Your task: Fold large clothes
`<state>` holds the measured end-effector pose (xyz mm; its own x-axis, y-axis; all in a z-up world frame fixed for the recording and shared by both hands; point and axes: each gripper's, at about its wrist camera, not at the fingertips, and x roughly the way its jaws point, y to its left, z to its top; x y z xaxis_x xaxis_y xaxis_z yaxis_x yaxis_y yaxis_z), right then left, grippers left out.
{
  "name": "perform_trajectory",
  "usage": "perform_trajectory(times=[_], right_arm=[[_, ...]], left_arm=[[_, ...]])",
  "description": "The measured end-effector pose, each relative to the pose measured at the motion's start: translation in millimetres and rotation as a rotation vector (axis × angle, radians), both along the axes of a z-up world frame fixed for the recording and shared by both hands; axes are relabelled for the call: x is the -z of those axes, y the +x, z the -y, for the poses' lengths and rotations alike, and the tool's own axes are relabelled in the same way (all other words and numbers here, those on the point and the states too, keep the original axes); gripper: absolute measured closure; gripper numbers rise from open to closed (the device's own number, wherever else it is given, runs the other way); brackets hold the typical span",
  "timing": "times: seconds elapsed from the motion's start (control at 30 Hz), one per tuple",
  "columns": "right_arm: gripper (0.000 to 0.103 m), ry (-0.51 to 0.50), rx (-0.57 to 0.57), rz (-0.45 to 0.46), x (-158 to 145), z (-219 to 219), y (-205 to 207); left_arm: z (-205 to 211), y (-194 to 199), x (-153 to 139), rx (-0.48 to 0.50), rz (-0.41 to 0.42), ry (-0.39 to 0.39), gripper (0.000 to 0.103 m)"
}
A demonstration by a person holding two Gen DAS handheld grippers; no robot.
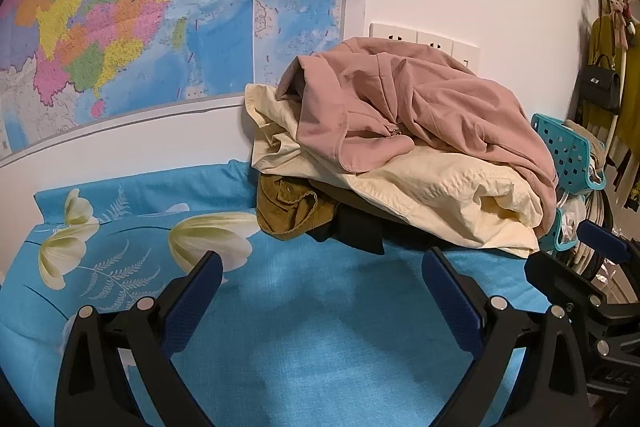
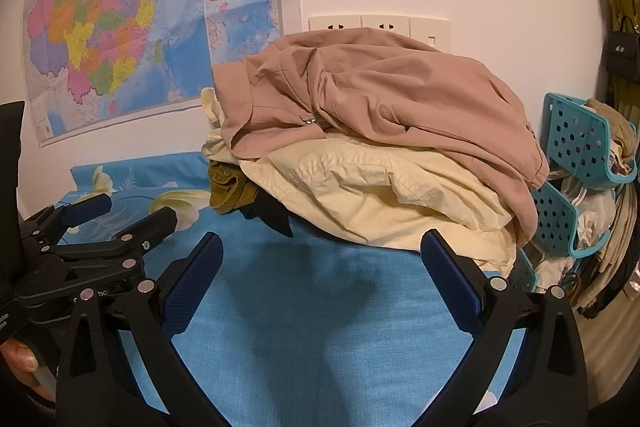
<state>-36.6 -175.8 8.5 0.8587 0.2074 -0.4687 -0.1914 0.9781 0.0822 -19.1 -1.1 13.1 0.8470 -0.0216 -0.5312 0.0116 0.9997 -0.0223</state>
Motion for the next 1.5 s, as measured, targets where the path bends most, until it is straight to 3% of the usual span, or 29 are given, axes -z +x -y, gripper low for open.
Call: perform_trajectory(times=[1.5], right_arm=[[0.005,-0.043,0.014,-0.009,-3.9,-1.2,-3.5]], left_arm=[[1.5,-2.9,3.1,0.003,-0.013,-0.015,0.007]])
